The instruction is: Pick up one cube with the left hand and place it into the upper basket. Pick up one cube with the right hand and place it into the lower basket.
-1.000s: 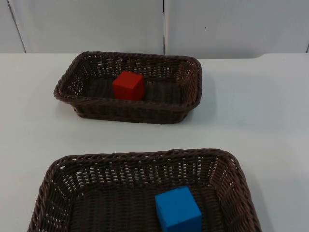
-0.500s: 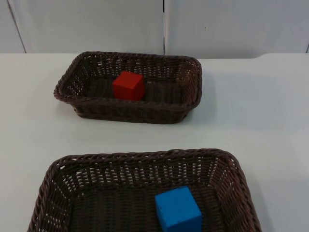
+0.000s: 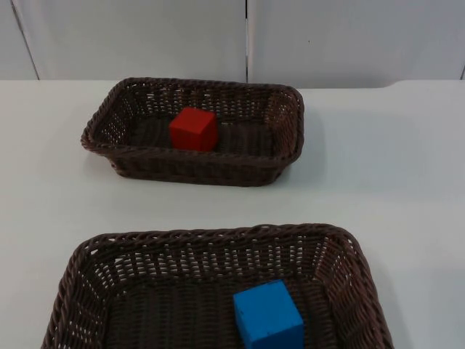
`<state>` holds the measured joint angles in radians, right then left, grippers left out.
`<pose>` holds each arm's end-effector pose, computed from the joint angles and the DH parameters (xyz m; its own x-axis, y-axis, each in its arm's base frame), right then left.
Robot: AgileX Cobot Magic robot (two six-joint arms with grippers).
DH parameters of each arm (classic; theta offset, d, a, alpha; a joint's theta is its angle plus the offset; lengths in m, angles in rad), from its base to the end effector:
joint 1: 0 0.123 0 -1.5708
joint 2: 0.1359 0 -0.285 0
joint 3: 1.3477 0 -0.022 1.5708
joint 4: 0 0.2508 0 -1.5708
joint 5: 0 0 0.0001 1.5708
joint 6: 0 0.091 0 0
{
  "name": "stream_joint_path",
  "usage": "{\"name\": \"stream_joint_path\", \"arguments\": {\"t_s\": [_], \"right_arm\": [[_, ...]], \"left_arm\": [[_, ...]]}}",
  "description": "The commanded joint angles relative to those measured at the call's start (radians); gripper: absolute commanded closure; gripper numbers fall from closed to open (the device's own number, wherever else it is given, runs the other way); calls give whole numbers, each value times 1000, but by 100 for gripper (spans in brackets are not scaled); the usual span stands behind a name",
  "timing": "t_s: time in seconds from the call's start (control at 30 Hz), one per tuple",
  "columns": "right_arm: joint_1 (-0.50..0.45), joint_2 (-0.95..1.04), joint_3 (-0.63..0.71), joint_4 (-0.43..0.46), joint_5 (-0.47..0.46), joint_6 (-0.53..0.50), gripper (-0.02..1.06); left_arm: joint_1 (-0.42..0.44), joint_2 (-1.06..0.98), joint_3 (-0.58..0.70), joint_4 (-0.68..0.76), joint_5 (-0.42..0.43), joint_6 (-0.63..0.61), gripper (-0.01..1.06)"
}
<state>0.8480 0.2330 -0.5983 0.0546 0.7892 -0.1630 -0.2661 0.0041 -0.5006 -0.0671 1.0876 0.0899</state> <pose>0.0211 0.0293 0.3251 -0.1203 -0.3240 -0.9384 -0.7947 0.5980 -0.1046 -0.0067 -0.0038 0.2755 -0.4459 0.1822 -0.8763 0.3394 0.9404 0.0228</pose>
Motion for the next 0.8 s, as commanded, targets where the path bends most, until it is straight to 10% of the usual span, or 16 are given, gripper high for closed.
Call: {"name": "stream_joint_path", "arguments": {"t_s": [0.0,0.77], "right_arm": [[2,-39,2,-7,45,19,26],[2,-233,76,-67,282,153,26]], "left_arm": [[0,-4,4,6,-10,-7,5],[0,-4,4,6,-10,-7,5]]}}
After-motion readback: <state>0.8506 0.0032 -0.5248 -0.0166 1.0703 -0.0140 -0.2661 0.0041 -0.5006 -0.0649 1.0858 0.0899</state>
